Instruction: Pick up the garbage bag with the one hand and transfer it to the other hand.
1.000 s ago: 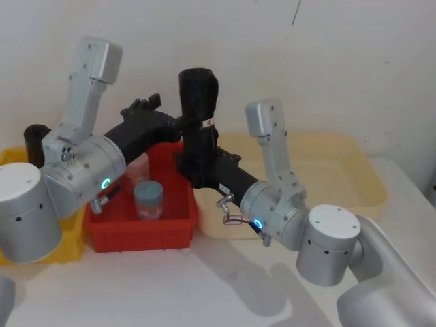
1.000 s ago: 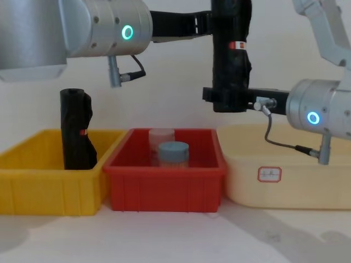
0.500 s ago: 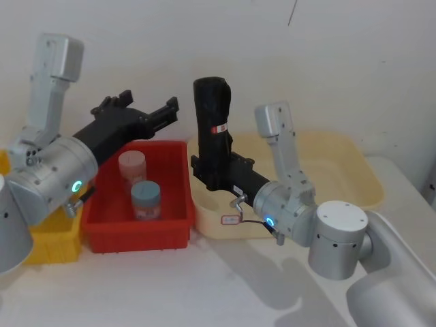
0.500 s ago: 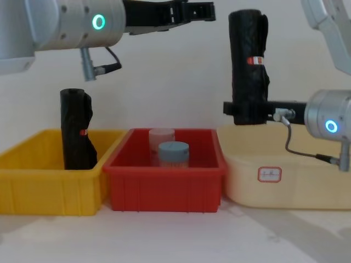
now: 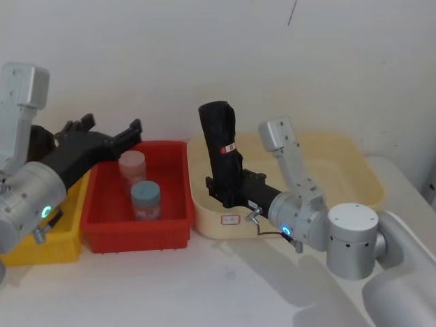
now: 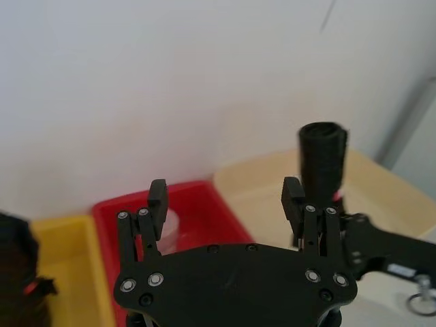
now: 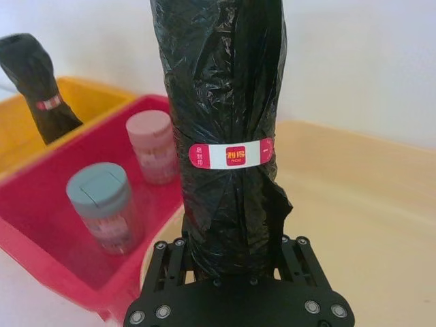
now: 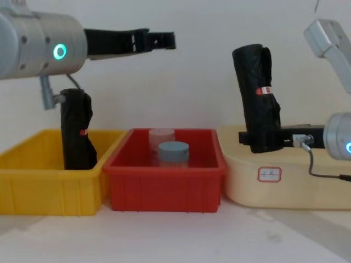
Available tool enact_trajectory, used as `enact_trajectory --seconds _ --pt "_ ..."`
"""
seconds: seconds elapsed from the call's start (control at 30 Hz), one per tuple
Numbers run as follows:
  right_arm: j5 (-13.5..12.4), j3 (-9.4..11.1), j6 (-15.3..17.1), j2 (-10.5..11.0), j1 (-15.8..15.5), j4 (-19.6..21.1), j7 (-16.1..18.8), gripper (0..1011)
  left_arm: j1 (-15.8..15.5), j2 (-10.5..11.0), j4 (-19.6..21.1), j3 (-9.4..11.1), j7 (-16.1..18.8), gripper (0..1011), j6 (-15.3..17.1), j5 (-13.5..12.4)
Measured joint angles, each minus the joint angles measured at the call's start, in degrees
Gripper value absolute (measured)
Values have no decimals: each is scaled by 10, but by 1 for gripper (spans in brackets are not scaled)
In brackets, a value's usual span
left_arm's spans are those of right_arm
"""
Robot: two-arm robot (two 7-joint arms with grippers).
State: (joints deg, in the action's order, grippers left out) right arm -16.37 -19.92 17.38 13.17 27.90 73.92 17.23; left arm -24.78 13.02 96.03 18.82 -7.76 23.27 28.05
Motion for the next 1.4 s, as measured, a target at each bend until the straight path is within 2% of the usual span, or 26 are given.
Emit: enact_trajectory --seconds 0.17,0.23,0.27,0.33,0.47,0.5,0.6,0.7,1.13,1.4 --pt "6 -1 1 10 2 -5 6 559 12 9 0 -5 11 1001 -6 -10" --pt "7 -1 1 12 2 -6 8 598 14 10 0 -7 13 1001 -7 -12" --pt "8 -1 2 14 2 -7 9 659 17 12 0 -8 15 1001 -8 -14" --pt "10 -1 2 16 3 -8 10 691 19 13 0 -9 17 1001 -9 -15" --pt "12 -1 3 20 3 -10 13 845 23 16 -1 -10 20 1001 -11 -18" --pt "12 -1 3 20 3 -10 13 845 23 16 -1 -11 20 1001 -11 -19" --pt "13 -1 3 23 4 -11 14 943 26 18 -1 -12 23 1001 -12 -21" --pt "14 -1 3 24 4 -12 15 999 27 19 -1 -12 24 1001 -13 -22" --pt "16 -2 4 26 4 -12 19 1000 31 22 -2 -14 27 1001 -15 -25" --pt "17 -15 13 23 5 4 30 1000 33 23 -2 -15 28 1001 -15 -26"
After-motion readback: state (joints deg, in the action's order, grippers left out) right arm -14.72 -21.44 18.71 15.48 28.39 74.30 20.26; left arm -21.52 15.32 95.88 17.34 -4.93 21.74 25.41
